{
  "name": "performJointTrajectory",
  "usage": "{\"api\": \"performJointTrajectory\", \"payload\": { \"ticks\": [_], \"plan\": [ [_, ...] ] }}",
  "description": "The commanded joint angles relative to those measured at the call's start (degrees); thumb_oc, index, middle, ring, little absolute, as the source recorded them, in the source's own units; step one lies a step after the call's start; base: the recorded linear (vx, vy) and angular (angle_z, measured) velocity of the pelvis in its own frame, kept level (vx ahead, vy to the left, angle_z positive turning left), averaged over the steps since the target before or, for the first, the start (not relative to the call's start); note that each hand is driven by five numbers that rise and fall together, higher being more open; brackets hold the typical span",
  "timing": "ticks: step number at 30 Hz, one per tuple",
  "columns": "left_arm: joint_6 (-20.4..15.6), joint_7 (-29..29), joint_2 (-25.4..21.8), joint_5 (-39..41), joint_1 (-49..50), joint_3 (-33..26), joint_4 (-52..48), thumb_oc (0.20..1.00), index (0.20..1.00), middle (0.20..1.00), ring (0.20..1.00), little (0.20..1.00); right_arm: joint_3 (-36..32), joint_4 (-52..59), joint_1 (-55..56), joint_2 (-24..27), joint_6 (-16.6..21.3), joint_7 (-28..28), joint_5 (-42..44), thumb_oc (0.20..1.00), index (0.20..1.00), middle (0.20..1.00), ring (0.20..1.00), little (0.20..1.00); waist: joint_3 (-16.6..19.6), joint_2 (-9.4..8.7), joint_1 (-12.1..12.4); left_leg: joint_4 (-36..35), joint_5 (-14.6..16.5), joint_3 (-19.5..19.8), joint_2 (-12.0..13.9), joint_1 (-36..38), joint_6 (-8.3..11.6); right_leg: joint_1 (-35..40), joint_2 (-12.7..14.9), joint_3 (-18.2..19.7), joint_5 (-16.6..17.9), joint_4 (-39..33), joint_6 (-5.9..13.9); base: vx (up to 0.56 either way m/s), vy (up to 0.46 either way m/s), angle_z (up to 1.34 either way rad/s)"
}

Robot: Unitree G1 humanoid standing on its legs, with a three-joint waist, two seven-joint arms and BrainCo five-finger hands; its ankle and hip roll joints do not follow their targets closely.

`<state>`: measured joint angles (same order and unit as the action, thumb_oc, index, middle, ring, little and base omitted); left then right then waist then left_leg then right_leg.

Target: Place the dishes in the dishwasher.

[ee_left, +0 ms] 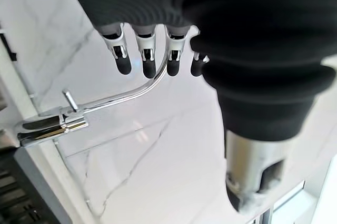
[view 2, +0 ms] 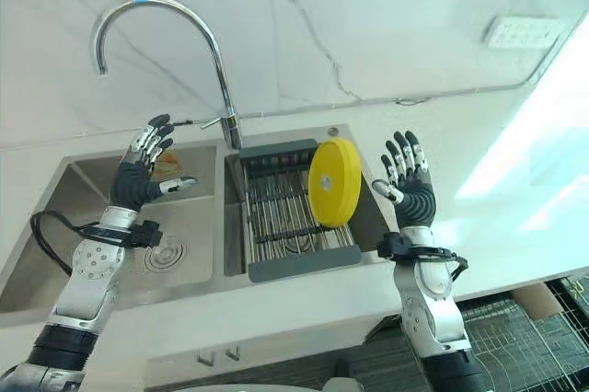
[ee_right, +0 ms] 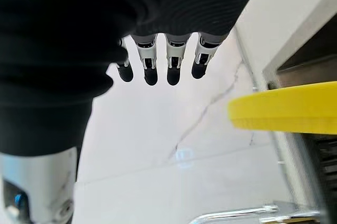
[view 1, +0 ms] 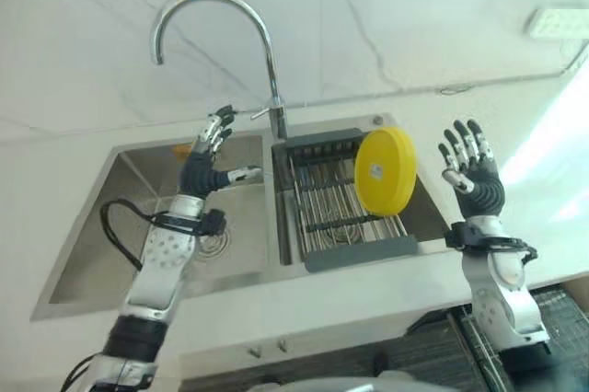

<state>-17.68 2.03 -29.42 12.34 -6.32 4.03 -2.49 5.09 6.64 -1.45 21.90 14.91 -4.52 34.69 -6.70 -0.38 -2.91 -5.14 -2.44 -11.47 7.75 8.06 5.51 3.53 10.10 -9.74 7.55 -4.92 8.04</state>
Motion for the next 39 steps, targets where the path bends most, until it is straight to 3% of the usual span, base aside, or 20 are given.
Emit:
{"api": "performJointTrajectory", "payload": {
  "ticks": [1, 13, 21, 32, 39],
  "plan": [
    [-2.21, 0.22, -0.96, -0.31, -1.62, -0.5, -1.82, 1.0, 1.0, 1.0, 1.0, 1.0, -1.18, 1.4, -4.11, 0.62, 0.52, -0.94, -2.05, 1.0, 1.0, 1.0, 1.0, 1.0, 2.42, -0.15, 0.07, 0.65, 0.56, -1.12, 3.45, -0.61, 1.51, 0.44, 3.04, -0.75, -3.55, 2.76, 3.4, 0.04, -0.036, -0.04],
    [-1.53, -1.24, -0.81, -1.03, 0.15, -1.52, -2.61, 1.0, 1.0, 1.0, 1.0, 1.0, -1.63, -3.06, -4.46, -0.93, 1.23, -4.66, -2.68, 1.0, 1.0, 1.0, 1.0, 1.0, 3.24, -0.06, 0.62, 0.51, 0.61, -2.13, 3.76, 0.35, 1.62, 2.18, 2.82, -0.74, -3.1, 1.07, 3.37, 0.02, -0.025, -0.1],
    [-1.26, -2.26, -0.76, -0.46, -0.04, -1.3, -3.15, 1.0, 1.0, 1.0, 1.0, 1.0, -0.08, -7.74, -5.6, -0.94, -1.7, -3.5, -3.66, 1.0, 1.0, 1.0, 1.0, 1.0, 3.78, -0.14, 1.52, 0.34, 0.63, -1.67, 3.53, 0.35, 1.64, 2.59, 3.04, -1.46, -2.99, 0.77, 3.37, 0.0, 0.0, -0.01],
    [-0.36, -3.77, -1.4, 0.08, -4.17, 2.56, -2.73, 1.0, 1.0, 1.0, 1.0, 1.0, 3.72, -22.49, -16.08, 0.16, -4.24, -7.92, -5.27, 1.0, 1.0, 1.0, 1.0, 1.0, 4.54, -0.48, 4.72, 0.29, 0.76, -0.42, 3.62, 0.33, 1.85, 4.12, 3.26, -3.46, -3.25, 0.4, 3.18, 0.02, -0.009, 0.05],
    [-0.02, -4.88, -1.92, 1.13, -4.67, 2.74, -3.0, 1.0, 1.0, 1.0, 1.0, 1.0, 4.03, -27.23, -18.91, 1.05, -5.41, -7.71, -4.41, 1.0, 1.0, 1.0, 1.0, 1.0, 4.75, -0.47, 5.66, 0.4, 0.78, -0.02, 3.71, 0.2, 1.93, 4.49, 3.35, -4.01, -3.47, 0.42, 3.06, 0.01, -0.002, 0.09]
  ]
}}
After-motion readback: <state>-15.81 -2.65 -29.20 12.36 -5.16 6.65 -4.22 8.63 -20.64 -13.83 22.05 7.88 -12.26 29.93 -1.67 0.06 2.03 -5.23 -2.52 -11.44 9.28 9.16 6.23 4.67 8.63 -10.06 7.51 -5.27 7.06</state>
